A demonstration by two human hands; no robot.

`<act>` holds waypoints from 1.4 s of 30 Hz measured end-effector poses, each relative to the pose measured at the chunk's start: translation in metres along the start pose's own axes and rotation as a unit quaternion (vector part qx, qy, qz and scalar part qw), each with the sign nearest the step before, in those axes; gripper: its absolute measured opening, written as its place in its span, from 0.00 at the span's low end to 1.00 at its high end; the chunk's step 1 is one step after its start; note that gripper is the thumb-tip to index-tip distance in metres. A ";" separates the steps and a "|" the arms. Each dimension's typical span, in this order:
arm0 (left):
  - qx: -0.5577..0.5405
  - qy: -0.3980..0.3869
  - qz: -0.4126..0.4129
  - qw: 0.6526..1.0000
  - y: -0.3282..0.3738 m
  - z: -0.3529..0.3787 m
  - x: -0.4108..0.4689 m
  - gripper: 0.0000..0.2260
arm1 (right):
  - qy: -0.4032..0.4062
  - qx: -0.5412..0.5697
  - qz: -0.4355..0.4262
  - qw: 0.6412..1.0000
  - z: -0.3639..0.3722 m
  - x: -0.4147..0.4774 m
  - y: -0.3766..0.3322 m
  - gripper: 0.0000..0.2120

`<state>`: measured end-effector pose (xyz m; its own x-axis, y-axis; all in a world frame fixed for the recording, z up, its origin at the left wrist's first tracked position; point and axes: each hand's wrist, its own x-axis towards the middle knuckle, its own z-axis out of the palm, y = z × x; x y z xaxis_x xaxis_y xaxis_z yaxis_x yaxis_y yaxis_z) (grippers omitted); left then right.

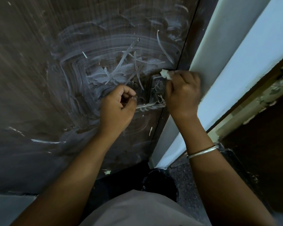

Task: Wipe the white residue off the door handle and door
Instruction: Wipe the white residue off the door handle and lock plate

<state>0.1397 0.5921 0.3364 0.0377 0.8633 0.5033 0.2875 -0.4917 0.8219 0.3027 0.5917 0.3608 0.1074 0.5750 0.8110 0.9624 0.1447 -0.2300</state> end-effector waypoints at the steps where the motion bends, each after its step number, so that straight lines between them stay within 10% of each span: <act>1: 0.003 0.003 0.000 1.000 -0.001 0.000 -0.001 0.05 | 0.002 -0.007 -0.019 1.000 0.002 0.000 -0.003 0.06; 6: 0.005 -0.006 -0.017 1.000 -0.002 0.005 -0.002 0.08 | -0.008 -0.007 -0.136 0.991 0.012 -0.003 -0.025 0.05; 13: -0.003 0.002 -0.006 1.000 -0.004 -0.002 -0.002 0.07 | 0.014 0.058 0.089 0.994 0.003 -0.001 -0.006 0.08; 20: -0.001 0.001 -0.023 1.000 -0.004 -0.006 0.000 0.07 | 0.011 0.050 -0.036 0.998 0.012 -0.008 -0.025 0.07; 25: -0.025 -0.002 -0.027 0.999 -0.004 -0.009 0.002 0.09 | 0.030 0.082 0.159 0.983 0.005 -0.005 -0.006 0.07; 30: -0.024 -0.014 -0.025 0.999 -0.003 -0.002 -0.001 0.08 | 0.007 0.089 0.155 0.984 0.009 -0.010 -0.013 0.08; 35: -0.026 -0.013 -0.024 0.999 -0.003 0.000 0.001 0.08 | -0.011 0.233 0.346 0.909 0.012 -0.014 0.002 0.09; 42: -0.011 -0.020 -0.006 1.000 -0.003 0.000 -0.002 0.08 | 0.027 0.333 0.353 0.874 0.017 -0.010 0.003 0.09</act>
<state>0.1387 0.5916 0.3326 0.0733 0.8724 0.4833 0.2666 -0.4841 0.8334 0.3005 0.6001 0.3426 0.6445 0.6748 0.3596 0.2935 0.2159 -0.9313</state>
